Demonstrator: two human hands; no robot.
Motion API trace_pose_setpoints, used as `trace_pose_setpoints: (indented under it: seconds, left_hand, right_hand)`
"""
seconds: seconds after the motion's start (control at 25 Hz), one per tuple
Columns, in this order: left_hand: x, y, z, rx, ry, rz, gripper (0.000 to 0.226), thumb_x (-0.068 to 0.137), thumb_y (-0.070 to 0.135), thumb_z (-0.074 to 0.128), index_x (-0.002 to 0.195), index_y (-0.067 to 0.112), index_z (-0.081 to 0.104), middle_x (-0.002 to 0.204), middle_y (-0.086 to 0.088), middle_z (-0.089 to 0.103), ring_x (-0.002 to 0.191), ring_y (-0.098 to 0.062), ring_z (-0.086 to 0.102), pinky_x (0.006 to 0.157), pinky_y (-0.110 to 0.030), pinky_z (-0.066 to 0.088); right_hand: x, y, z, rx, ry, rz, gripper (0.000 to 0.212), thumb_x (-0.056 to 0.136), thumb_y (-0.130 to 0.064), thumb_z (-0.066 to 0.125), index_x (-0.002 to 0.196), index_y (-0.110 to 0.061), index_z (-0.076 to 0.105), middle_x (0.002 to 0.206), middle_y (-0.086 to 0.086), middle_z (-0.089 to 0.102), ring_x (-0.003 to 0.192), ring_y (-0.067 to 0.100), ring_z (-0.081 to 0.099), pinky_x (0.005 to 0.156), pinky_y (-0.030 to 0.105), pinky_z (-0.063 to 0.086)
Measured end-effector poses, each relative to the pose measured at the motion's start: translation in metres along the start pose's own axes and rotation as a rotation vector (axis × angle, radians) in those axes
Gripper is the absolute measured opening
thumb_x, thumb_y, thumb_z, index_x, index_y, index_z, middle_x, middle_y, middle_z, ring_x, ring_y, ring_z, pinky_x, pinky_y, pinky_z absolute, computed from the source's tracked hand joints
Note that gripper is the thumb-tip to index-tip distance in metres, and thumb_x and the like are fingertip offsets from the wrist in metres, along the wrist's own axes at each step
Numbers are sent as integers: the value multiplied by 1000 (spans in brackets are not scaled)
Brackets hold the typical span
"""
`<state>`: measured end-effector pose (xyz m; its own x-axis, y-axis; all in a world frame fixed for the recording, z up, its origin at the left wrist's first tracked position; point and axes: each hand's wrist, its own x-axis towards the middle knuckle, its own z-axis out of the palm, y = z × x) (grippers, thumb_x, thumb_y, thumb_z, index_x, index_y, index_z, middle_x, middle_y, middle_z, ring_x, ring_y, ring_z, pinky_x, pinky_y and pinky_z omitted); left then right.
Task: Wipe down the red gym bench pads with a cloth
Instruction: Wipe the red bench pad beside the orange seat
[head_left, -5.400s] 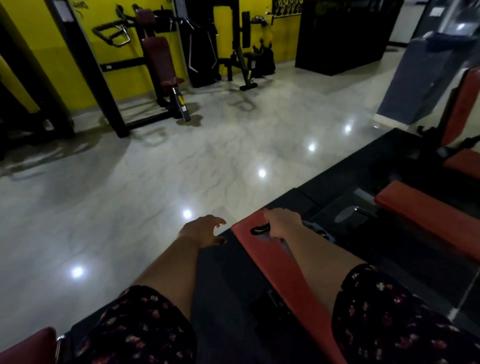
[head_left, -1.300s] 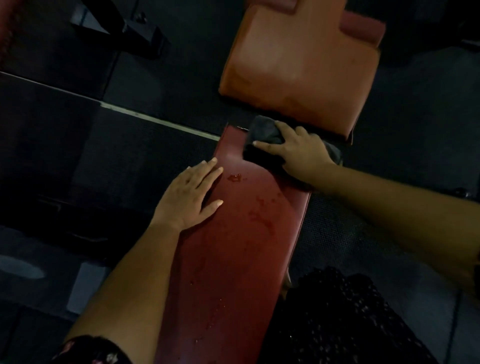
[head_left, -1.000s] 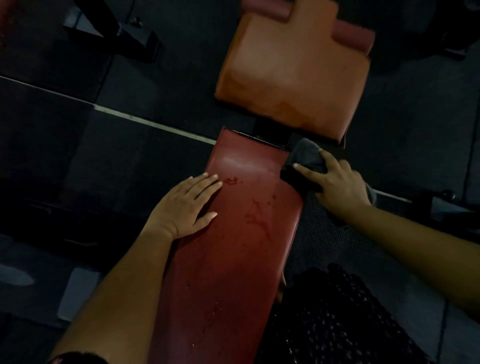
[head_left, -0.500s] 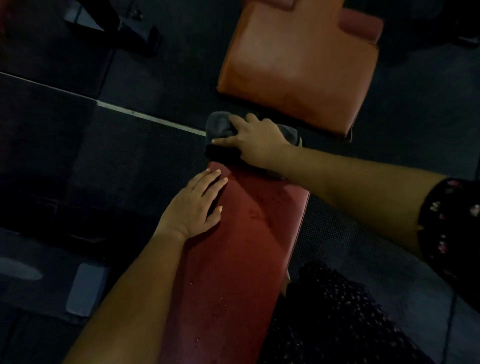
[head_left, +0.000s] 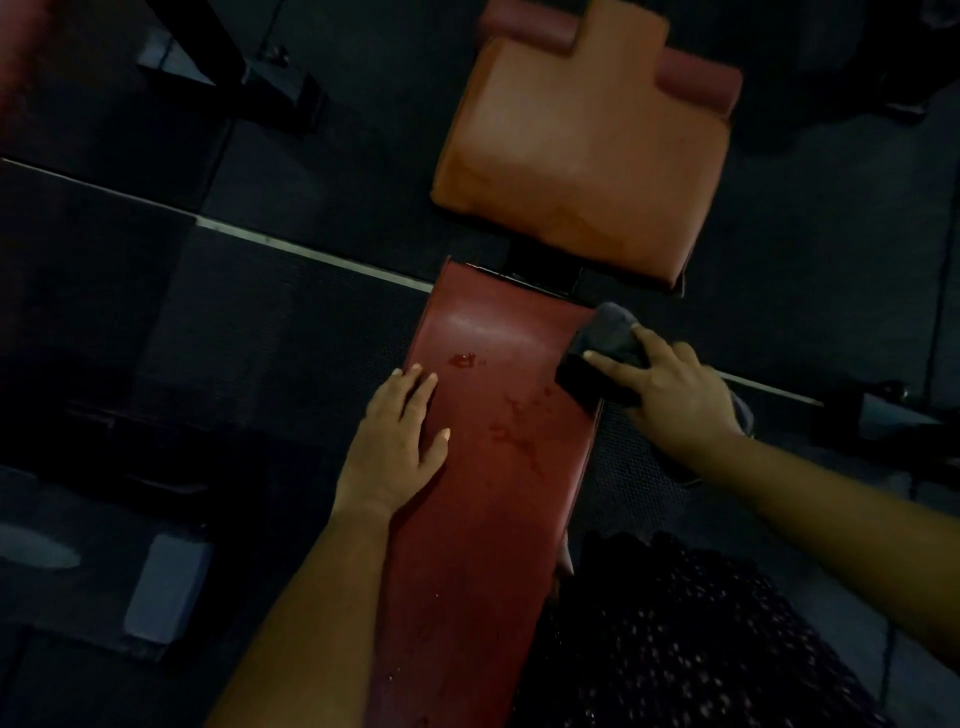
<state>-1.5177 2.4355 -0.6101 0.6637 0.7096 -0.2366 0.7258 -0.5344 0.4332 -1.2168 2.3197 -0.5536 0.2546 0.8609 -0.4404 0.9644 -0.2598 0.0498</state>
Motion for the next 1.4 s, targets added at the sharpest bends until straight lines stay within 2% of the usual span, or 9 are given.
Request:
trace_pose_setpoints:
  seconds: [0.2,0.32,0.48,0.6,0.76,0.84,1.0,1.12,1.4]
  left_hand:
    - [-2,-11,-3,282,38,259,63,91,50,42,145,17,41,154,-5,28,139,-26,31,112,-51,33]
    - [-6,-15,-3,269,9,262,64,91,52,41,146,18,40,154,-6,31,139,-27,33,112,-47,34]
    - [-5,-14,-8,250,-38,260,63,92,52,40,145,18,42,151,-7,39,139,-26,35,109,-43,37]
    - [-11,-14,-8,309,-38,299,64,93,53,37,146,18,41,155,-4,32,139,-23,34,109,-42,37]
    - [-27,-17,-7,288,-1,271,63,93,51,39,145,17,42,155,-4,28,139,-24,34,110,-41,37]
    - [-37,-13,-4,277,-40,230,64,94,53,36,147,18,38,155,-4,32,141,-23,32,111,-44,38]
    - [-50,-7,10,263,-77,147,72,95,59,30,154,20,19,161,-4,22,149,-22,13,120,-44,17]
    - [-51,-6,17,198,-49,119,70,95,56,32,155,21,17,162,-3,16,151,-20,7,120,-41,5]
    - [-72,-4,21,150,34,112,73,92,57,39,153,18,24,161,-4,18,149,-23,14,121,-44,11]
  right_hand:
    - [71,-64,-41,-13,70,-237,64,93,-32,54,145,-54,24,151,9,27,119,34,42,79,41,45]
    - [114,-106,-61,-56,111,-401,59,95,-32,51,144,-54,26,144,8,33,119,32,42,76,39,42]
    - [117,-126,-63,-154,127,-574,49,99,-33,42,142,-53,31,149,11,30,123,36,42,84,43,47]
    - [85,-99,-41,-149,124,-533,54,98,-33,43,145,-54,24,157,12,17,126,35,37,86,43,45]
    - [24,-42,-7,-113,182,-371,78,70,-27,80,137,-47,47,142,19,46,96,39,56,63,40,50]
    - [-3,-17,10,-91,186,-287,82,63,-22,85,135,-43,52,137,22,50,91,42,58,59,43,52]
    - [-48,-10,30,-15,120,-82,89,60,-20,86,137,-44,49,140,21,47,92,42,57,57,43,52]
    - [-52,-34,32,54,89,-17,87,65,-24,84,140,-45,44,145,20,41,97,42,54,62,44,53]
    - [25,-108,-18,11,123,-155,64,93,-33,54,146,-52,24,158,11,17,122,37,39,84,43,46]
